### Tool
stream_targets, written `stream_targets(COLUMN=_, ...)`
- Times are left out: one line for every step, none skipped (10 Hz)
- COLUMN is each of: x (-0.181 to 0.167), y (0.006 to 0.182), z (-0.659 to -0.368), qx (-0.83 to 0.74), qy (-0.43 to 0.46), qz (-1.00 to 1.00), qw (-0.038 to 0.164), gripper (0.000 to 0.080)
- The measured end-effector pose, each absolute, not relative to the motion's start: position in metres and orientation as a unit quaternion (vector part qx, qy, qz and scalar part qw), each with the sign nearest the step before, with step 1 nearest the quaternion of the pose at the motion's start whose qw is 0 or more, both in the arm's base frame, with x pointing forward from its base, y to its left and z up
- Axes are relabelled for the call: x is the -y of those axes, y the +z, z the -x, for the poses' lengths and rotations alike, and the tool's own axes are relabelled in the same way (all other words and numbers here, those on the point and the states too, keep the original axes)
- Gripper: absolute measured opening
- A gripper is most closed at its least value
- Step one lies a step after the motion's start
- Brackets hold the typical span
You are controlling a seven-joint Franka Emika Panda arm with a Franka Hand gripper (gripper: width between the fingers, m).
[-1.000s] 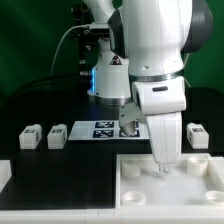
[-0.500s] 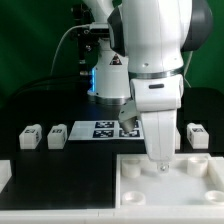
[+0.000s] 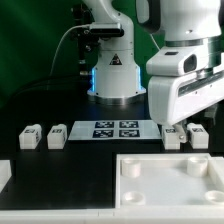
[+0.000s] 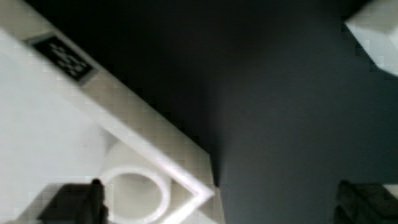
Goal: Assemble one leg
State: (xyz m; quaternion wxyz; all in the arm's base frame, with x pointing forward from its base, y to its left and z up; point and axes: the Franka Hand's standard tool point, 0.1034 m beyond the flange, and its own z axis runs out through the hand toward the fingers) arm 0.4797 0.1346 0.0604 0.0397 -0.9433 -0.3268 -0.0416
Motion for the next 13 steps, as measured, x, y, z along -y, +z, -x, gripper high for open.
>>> stream_targets(x=-0.136, y=0.059, z=-0.48, qx=0.274, qy=-0.043, qz=0.96, qw=0.047, gripper=0.0649)
stream_targets(x=-0.136, y=0.059, z=-0.48, qx=0.241, qy=-0.041, qz=0.968, qw=0.051, gripper=0.0649)
stream_targets(x=-0.138, y=0.058, z=-0.479, qx=0.172, qy=-0.037, qz=0.983, qw=0.059, gripper=0.0649)
stream_targets(x=-0.142, y=0.056, z=-0.476, qx=0.105, qy=-0.03, qz=0.992, qw=0.066, gripper=0.0649)
stream_targets(x=-0.15, y=0.051, z=-0.467, qx=0.039, qy=-0.016, qz=0.997, qw=0.072, gripper=0.0649)
stream_targets(x=-0.163, y=0.049, z=-0.46, qx=-0.032, qy=-0.006, qz=0.997, qw=0.075, gripper=0.0649)
stream_targets(x=-0.168, y=0.047, z=-0.455, qx=-0.031, qy=0.005, qz=0.997, qw=0.074, gripper=0.0649)
stream_targets(x=-0.165, y=0.048, z=-0.456, qx=-0.025, qy=0.02, qz=0.997, qw=0.072, gripper=0.0649)
stream_targets(x=-0.165, y=0.049, z=-0.459, qx=-0.025, qy=0.014, qz=0.997, qw=0.074, gripper=0.0649)
stream_targets(x=-0.164, y=0.047, z=-0.454, qx=-0.028, qy=0.03, qz=0.997, qw=0.072, gripper=0.0649)
stream_targets(x=-0.163, y=0.047, z=-0.442, qx=-0.045, qy=0.099, qz=0.992, qw=0.072, gripper=0.0649)
stream_targets(x=-0.165, y=0.049, z=-0.437, qx=-0.045, qy=0.158, qz=0.984, qw=0.069, gripper=0.0649)
stream_targets(x=-0.164, y=0.049, z=-0.433, qx=-0.042, qy=0.207, qz=0.975, qw=0.067, gripper=0.0649)
